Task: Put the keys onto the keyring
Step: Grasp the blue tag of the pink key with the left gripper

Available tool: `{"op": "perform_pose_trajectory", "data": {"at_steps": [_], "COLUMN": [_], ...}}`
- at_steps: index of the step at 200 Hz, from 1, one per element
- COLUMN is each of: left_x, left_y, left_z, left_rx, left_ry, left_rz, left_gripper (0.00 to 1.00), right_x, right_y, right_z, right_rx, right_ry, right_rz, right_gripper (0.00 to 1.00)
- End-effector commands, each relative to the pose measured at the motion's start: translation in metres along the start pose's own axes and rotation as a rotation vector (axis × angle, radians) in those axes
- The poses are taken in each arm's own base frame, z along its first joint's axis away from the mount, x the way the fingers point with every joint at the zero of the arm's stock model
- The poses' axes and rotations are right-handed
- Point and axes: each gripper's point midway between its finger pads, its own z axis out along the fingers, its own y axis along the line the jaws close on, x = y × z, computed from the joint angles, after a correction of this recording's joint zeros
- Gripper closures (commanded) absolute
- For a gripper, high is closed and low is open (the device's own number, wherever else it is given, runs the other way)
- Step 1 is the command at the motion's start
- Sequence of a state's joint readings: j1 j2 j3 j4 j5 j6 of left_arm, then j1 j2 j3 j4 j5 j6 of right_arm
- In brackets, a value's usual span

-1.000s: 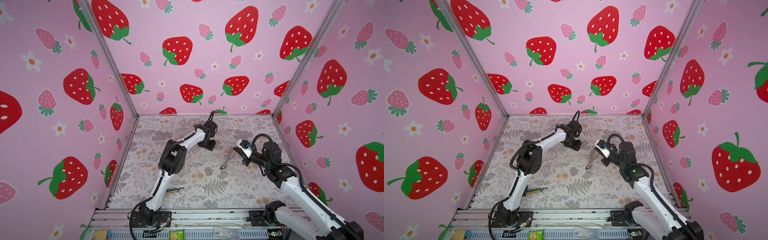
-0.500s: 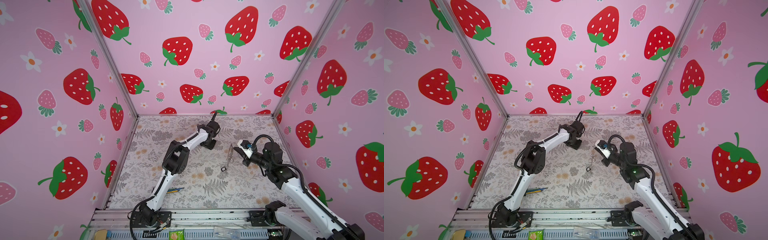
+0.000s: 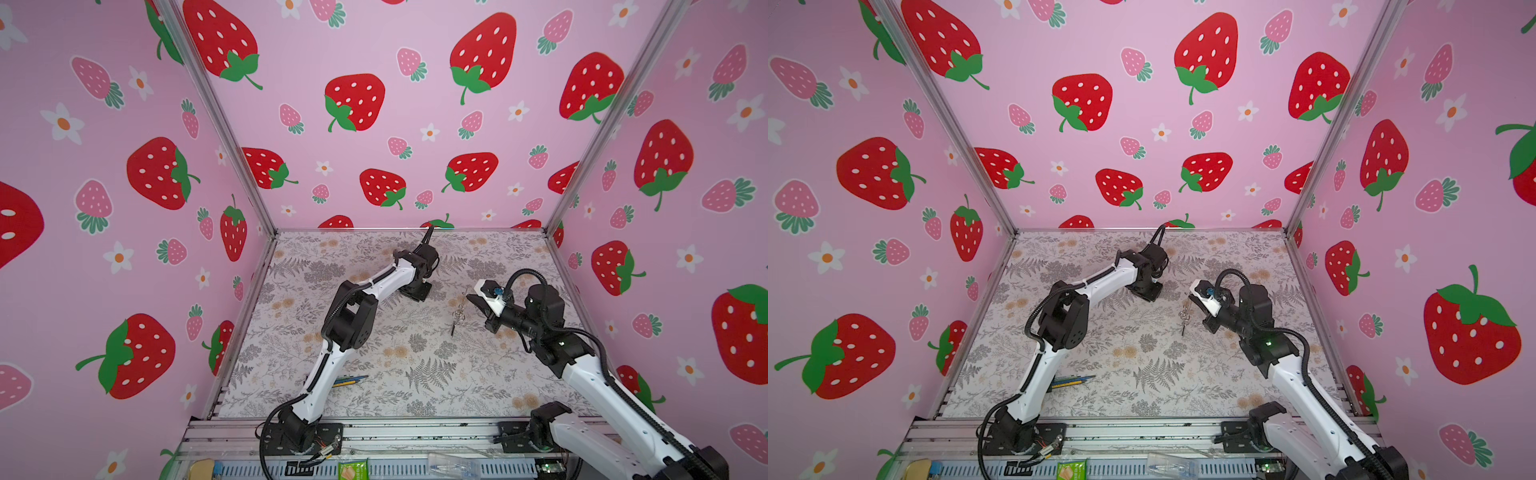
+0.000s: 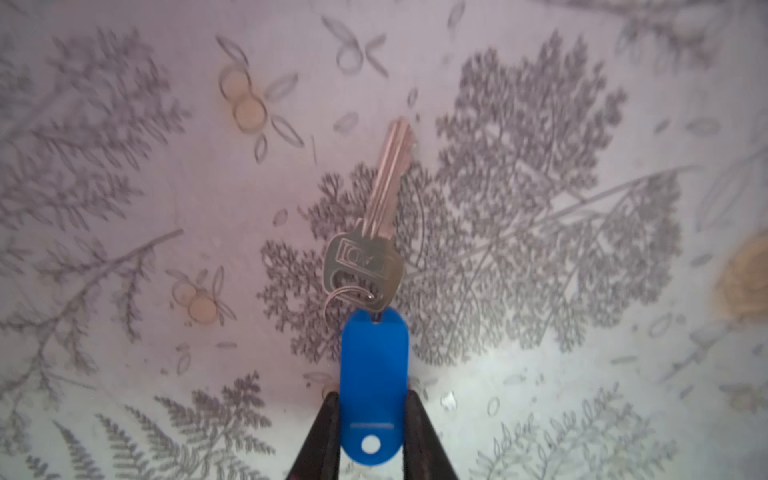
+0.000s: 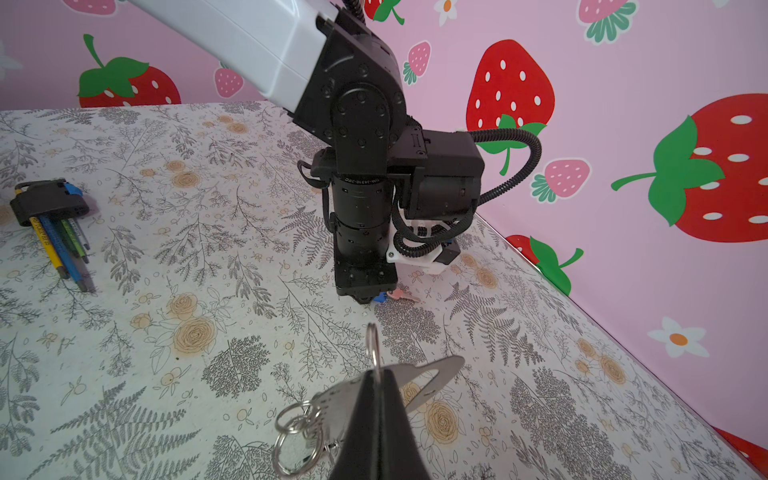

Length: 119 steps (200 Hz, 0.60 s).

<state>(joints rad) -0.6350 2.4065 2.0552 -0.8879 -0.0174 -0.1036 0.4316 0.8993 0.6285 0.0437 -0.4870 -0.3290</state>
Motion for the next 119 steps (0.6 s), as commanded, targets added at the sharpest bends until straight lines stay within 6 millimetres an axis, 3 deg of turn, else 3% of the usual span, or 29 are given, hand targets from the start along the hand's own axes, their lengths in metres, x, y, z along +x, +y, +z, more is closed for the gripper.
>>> {"op": "perform_pose_trajectory", "data": {"at_steps": [1,26,63,78,119], "left_x": [0.018,0.045,0.077,0.08,0.069], "left_y": [-0.005,-0.001,0.03,0.033,0.028], "left_z": [-0.022,-0.035,-0.064,-0.077,-0.088], "left_rx": [0.076,0.137,0.087,0.099,0.18], "left_ry": [0.02,0.043,0.04,0.012,-0.021], "left_rz": [0.026,0.024,-0.051,-0.067,-0.11], "left_gripper": [0.84,0.85,0.82,0.72,0.63], "right_x": [-0.005,-0.007,-0.01,-0.009,-0.013], "right_y": [0.002,0.002,0.002,0.003,0.003], "right_z": [0.0,-0.002,-0.003,-0.002,0.0], "right_rx": [-0.015,-0.015,-0.01,-0.017,-0.032], "right_ry": [-0.031,-0.037,-0.054,-0.057,-0.067], "right_rz": [0.005,0.007,0.012,0.02,0.032], "right_gripper": [1.0,1.0,1.0,1.0,1.0]}}
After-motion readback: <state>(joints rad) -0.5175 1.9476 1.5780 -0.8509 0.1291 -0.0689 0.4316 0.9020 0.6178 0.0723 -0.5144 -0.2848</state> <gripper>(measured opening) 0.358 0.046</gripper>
